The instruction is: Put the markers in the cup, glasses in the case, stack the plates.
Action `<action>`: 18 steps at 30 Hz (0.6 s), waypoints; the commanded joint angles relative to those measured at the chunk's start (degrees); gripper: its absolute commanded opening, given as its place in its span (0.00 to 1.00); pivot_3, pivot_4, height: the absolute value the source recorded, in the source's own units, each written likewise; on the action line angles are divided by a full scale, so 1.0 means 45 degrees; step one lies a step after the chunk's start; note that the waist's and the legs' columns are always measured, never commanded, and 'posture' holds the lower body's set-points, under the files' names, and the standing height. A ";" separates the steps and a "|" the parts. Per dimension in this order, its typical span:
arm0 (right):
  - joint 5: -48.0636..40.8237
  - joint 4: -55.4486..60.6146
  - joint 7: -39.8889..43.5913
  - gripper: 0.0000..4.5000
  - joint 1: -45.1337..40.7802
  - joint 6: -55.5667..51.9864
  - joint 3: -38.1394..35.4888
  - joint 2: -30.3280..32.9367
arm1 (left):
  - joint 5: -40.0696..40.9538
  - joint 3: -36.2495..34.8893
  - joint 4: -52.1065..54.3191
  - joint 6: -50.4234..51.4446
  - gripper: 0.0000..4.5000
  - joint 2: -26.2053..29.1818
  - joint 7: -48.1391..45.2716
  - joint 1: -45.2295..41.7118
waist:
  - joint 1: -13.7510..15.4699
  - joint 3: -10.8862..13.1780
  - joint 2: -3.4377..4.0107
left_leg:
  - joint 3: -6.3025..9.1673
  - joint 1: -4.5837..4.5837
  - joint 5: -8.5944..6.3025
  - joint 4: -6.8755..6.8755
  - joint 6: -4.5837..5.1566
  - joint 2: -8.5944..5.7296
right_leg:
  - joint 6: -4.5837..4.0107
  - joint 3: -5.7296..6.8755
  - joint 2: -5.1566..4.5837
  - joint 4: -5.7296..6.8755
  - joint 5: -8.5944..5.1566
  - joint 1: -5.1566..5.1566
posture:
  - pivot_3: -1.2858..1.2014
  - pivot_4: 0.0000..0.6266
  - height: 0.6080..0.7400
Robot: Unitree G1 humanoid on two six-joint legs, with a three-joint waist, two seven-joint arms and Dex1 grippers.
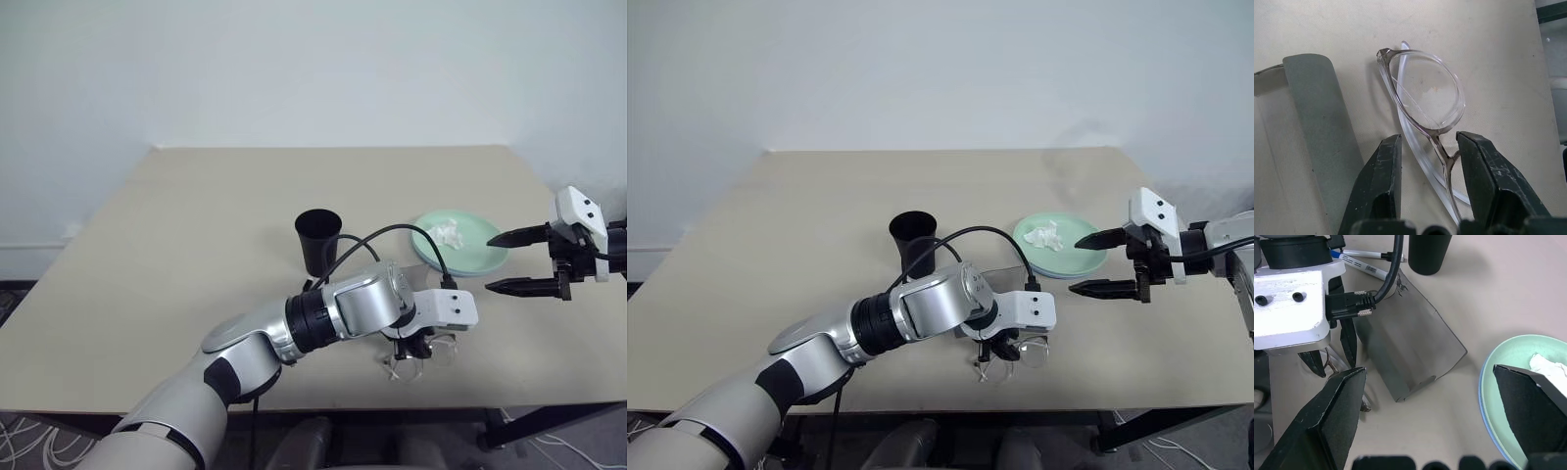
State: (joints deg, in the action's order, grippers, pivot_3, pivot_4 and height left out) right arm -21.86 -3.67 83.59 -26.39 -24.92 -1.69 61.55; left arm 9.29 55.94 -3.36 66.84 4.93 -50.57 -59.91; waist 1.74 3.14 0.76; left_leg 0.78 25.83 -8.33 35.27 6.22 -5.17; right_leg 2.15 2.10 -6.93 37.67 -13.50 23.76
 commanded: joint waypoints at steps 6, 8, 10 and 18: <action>-0.0212 0.0425 -0.0263 1.00 -0.0129 -0.0092 -0.0548 0.0233 | -0.0368 0.0086 -0.0003 -0.0284 0.01 0.0023 -0.0029 -0.0453 | 0.0002 0.0000 0.0001 | 0.0000 0.0000 0.0000 0.0001 0.0000 0.0000 | 0.0000 0.0002 -0.0001 -0.0001 0.0000 -0.0004 | 0.52 0.00 0.86; -0.0228 0.0456 -0.0290 1.00 -0.0125 -0.0109 -0.0542 0.0238 | -0.0394 0.0092 -0.0014 -0.0317 0.01 0.0031 -0.0062 -0.0456 | 0.0002 0.0000 0.0001 | 0.0000 -0.0001 0.0000 0.0001 0.0000 0.0000 | 0.0000 0.0003 -0.0002 0.0000 0.0000 -0.0006 | 0.52 0.00 0.86; -0.0245 0.0493 -0.0312 1.00 -0.0130 -0.0147 -0.0544 0.0237 | -0.0412 0.0098 -0.0035 -0.0387 0.01 0.0048 -0.0125 -0.0479 | 0.0000 -0.0001 0.0002 | 0.0000 -0.0001 0.0000 0.0001 0.0000 0.0000 | 0.0000 0.0003 -0.0002 0.0000 0.0000 -0.0009 | 0.52 0.00 0.86; -0.0197 0.0359 -0.0270 1.00 -0.0272 -0.0154 -0.0507 0.0260 | -0.0141 -0.0788 -0.0343 -0.0649 0.01 0.0061 -0.0452 -0.0905 | 0.0000 -0.0001 0.0009 | -0.0002 -0.0003 0.0000 -0.0003 0.0000 0.0000 | -0.0001 0.0003 -0.0004 0.0002 -0.0001 -0.0013 | 0.52 0.00 0.86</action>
State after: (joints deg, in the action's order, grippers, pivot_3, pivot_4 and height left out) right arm -22.00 -2.86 82.44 -26.34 -25.98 -1.76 61.56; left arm 8.77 55.29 -5.12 64.54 5.21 -52.03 -61.71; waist 1.74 3.14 0.80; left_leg 0.77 25.82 -8.34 35.26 6.22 -5.17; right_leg 2.14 2.11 -6.95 37.68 -13.51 23.71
